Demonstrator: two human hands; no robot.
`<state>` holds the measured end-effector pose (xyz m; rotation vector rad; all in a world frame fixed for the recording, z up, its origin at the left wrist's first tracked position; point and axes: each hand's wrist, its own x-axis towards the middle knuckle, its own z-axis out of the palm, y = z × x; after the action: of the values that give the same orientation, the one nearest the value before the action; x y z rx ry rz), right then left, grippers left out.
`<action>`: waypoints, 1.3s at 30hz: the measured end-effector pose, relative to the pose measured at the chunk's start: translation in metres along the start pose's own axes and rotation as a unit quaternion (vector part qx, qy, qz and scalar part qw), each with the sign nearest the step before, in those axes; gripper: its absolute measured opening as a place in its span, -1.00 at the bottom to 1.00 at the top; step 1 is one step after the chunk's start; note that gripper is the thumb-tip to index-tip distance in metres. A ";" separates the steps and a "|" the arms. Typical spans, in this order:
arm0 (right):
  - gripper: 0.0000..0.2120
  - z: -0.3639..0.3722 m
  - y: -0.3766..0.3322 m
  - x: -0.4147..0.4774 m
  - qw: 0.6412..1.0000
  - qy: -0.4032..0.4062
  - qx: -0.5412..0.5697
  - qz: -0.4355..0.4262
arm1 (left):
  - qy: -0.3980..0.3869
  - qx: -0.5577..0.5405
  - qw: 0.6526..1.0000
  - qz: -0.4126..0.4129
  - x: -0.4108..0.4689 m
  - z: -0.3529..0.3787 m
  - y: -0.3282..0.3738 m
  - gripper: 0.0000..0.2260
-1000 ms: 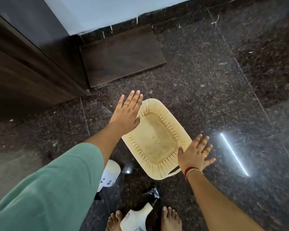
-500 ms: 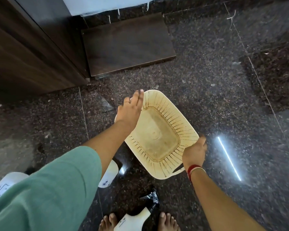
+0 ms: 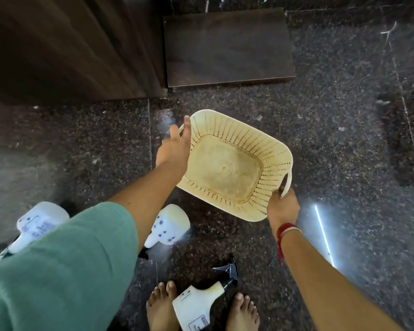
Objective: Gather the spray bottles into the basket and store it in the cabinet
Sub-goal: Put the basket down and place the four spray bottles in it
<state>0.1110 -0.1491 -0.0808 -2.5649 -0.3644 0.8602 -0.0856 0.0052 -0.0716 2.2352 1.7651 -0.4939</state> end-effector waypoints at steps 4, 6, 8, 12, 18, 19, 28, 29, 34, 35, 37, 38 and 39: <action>-0.77 0.024 -0.032 -0.007 0.996 -0.025 -0.035 -0.074 | 0.015 -0.019 0.999 -0.047 -0.010 0.007 -0.046 0.00; -0.77 0.042 -0.049 -0.017 0.991 -0.044 -0.057 -0.110 | 0.019 -0.033 0.996 -0.076 -0.022 0.010 -0.078 -0.01; -0.78 0.062 -0.064 -0.031 0.986 -0.061 -0.076 -0.138 | 0.021 -0.041 0.994 -0.102 -0.038 0.015 -0.109 -0.01; -0.77 0.099 -0.081 -0.062 0.970 -0.100 -0.115 -0.189 | 0.014 -0.056 0.984 -0.168 -0.071 0.036 -0.163 -0.04; -0.77 0.126 -0.081 -0.093 0.956 -0.123 -0.137 -0.229 | -0.012 -0.019 0.985 -0.173 -0.112 0.066 -0.204 -0.17; -0.77 0.127 -0.078 -0.097 0.954 -0.125 -0.140 -0.232 | -0.015 -0.017 0.985 -0.171 -0.120 0.068 -0.206 -0.18; -0.77 0.119 -0.039 -0.127 0.950 -0.124 -0.182 -0.222 | -0.021 -0.090 0.976 -0.198 -0.172 0.078 -0.204 -0.19; -0.78 0.118 -0.035 -0.129 0.950 -0.125 -0.182 -0.220 | -0.017 -0.105 0.973 -0.204 -0.176 0.078 -0.202 -0.17; -0.77 0.113 -0.023 -0.132 0.948 -0.138 -0.184 -0.220 | -0.008 -0.151 0.964 -0.219 -0.190 0.079 -0.197 -0.17; -0.77 0.112 -0.021 -0.132 0.948 -0.142 -0.182 -0.218 | -0.005 -0.159 0.962 -0.223 -0.191 0.080 -0.196 -0.17; -0.77 0.112 -0.017 -0.132 0.949 -0.148 -0.178 -0.213 | 0.003 -0.173 0.957 -0.232 -0.193 0.083 -0.194 -0.18; -0.77 0.111 -0.015 -0.131 0.949 -0.151 -0.177 -0.212 | 0.008 -0.177 0.956 -0.234 -0.193 0.085 -0.193 -0.18; -0.78 0.110 -0.013 -0.131 0.948 -0.157 -0.174 -0.214 | 0.011 -0.180 0.955 -0.237 -0.193 0.086 -0.192 -0.18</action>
<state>-0.0603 -0.1527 -0.0874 -2.4878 -1.2157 1.1083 -0.3223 -0.1553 -0.0674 1.5808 2.2013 -0.2057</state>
